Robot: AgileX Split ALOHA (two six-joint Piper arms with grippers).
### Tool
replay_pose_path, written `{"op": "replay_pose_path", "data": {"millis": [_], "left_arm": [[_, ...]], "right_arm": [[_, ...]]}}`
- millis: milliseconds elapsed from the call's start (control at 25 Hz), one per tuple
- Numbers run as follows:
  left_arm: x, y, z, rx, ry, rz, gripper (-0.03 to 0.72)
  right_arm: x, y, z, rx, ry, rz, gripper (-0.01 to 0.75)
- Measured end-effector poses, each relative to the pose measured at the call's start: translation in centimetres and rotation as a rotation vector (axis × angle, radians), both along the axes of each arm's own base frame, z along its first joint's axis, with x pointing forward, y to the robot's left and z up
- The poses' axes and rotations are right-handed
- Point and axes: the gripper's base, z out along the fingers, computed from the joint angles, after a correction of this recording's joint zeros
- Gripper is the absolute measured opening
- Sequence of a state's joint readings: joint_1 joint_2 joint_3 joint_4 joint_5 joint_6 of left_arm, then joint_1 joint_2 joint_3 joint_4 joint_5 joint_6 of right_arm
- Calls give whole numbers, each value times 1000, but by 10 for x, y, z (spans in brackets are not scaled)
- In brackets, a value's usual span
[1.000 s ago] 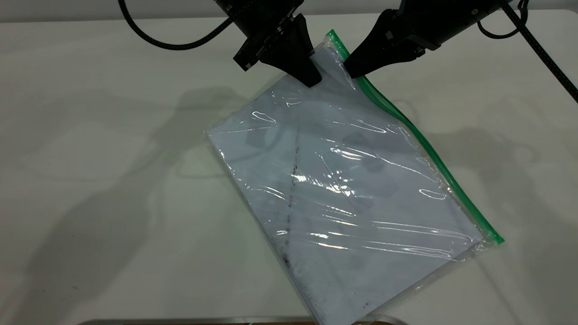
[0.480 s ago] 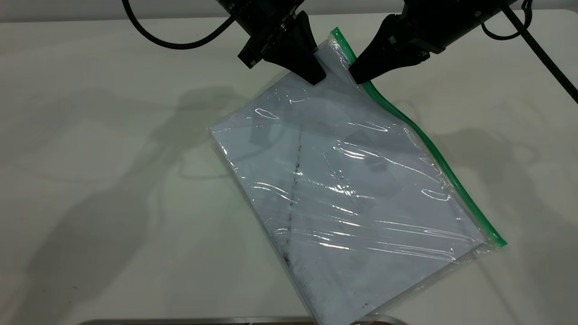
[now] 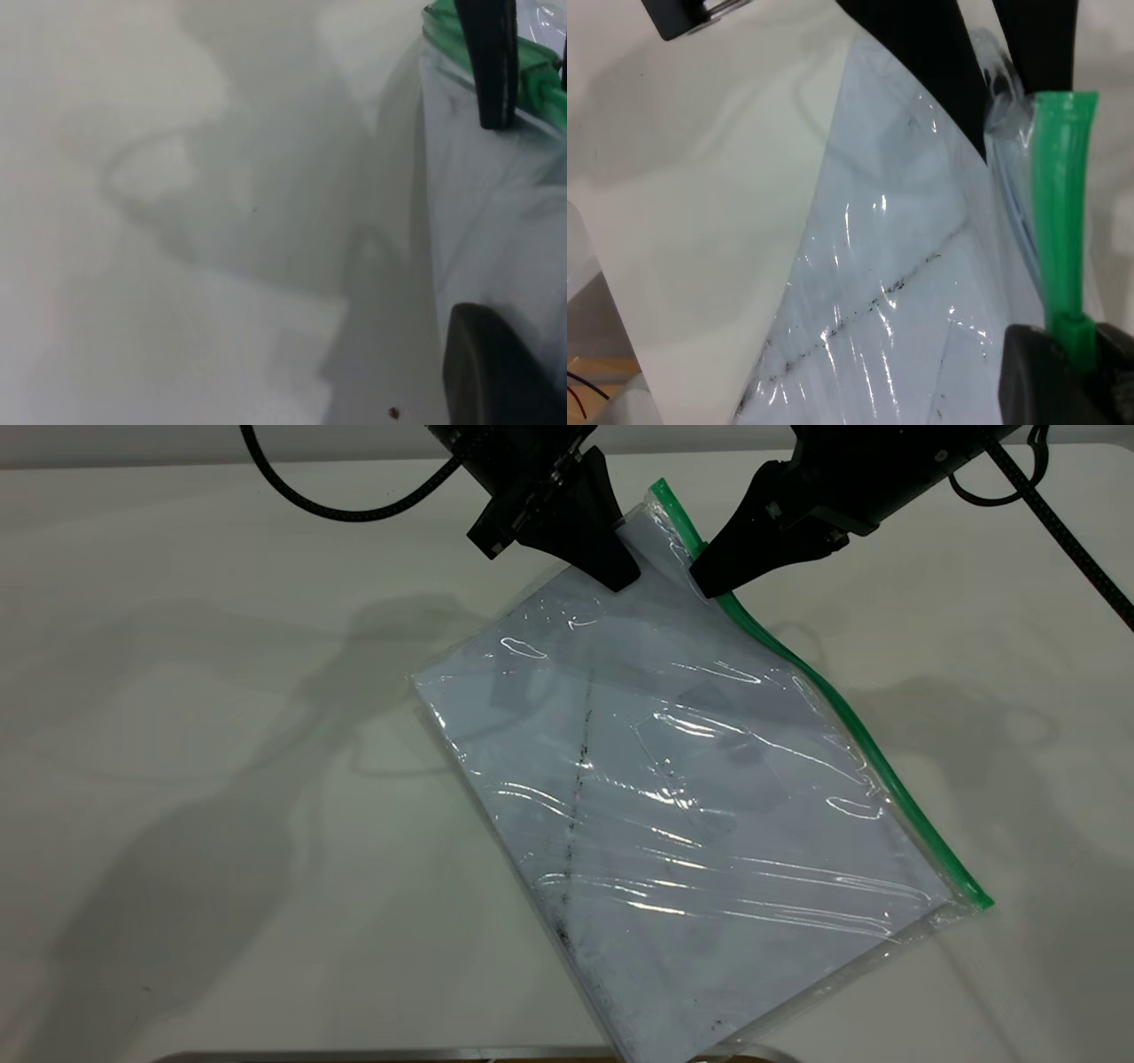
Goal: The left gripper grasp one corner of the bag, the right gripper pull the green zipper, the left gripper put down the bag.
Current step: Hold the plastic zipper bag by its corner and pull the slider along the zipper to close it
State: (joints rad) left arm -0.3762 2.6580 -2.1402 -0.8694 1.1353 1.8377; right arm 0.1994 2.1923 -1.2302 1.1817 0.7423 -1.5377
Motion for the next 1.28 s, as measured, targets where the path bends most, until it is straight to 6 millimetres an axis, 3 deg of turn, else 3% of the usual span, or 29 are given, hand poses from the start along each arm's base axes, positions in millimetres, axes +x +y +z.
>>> {"op": "replay_pose_path", "data": {"millis": [1120, 1280], "left_arm": [[0, 1, 0, 0, 6, 0, 51], [0, 1, 0, 0, 8, -2, 51]], "right_arm": [[2, 3, 4, 60, 2, -35, 158], [2, 3, 4, 63, 2, -36, 82]]}}
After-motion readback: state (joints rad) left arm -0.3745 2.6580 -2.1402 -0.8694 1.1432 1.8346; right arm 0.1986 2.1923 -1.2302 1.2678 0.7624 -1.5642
